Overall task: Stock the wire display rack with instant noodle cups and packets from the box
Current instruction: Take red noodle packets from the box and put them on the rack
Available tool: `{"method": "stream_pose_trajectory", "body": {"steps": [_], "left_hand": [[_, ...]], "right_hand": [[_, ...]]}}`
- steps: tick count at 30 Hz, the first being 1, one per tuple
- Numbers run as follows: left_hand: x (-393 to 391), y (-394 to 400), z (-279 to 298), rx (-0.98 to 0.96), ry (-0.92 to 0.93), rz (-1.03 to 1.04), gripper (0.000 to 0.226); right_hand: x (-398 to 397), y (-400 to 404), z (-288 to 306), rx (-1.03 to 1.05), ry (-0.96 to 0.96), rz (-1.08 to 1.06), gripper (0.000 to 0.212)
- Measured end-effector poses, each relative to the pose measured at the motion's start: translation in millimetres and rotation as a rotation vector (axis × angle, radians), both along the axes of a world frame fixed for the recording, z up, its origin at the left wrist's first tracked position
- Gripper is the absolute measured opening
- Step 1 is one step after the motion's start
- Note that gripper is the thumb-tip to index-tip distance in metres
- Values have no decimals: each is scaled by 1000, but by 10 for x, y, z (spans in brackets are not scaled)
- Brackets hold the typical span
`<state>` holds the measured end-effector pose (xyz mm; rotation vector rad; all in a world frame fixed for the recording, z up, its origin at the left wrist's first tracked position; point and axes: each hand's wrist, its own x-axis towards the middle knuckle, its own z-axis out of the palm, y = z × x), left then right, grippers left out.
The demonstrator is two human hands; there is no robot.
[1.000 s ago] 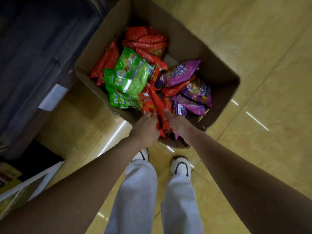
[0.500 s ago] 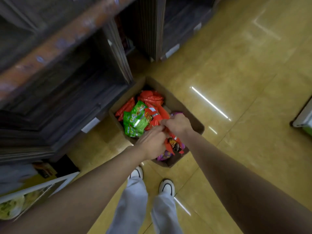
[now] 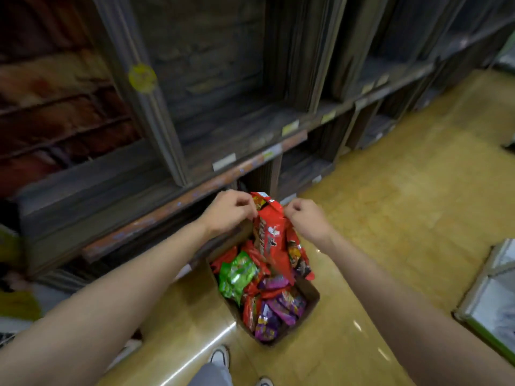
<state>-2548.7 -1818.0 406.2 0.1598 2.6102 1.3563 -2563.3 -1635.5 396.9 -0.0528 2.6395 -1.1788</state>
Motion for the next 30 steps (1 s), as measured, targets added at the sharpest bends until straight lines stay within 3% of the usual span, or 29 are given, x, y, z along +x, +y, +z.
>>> {"method": "stream_pose_trajectory", "body": {"steps": [3, 7, 11, 14, 17, 25, 30], "left_hand": [[48, -218, 562, 155, 9, 112, 10], [185, -387, 1134, 652, -137, 143, 51], [291, -615, 1551, 698, -128, -73, 100], [363, -784, 1760, 850, -70, -154, 104], [510, -936, 1957, 922, -30, -110, 118], [735, -1338, 2077, 901, -58, -93, 101], [816, -1465, 2120, 1027, -79, 83, 62]], "right_hand": [[4, 14, 806, -153, 58, 60, 30], [164, -146, 1860, -472, 73, 86, 38], [314, -472, 2580, -763, 54, 103, 44], [424, -724, 2875, -914, 84, 106, 37], [514, -1025, 3007, -1011, 84, 58, 36], [760, -1513, 3114, -1052, 107, -27, 34], [867, -1445, 3125, -898, 219, -62, 34]]}}
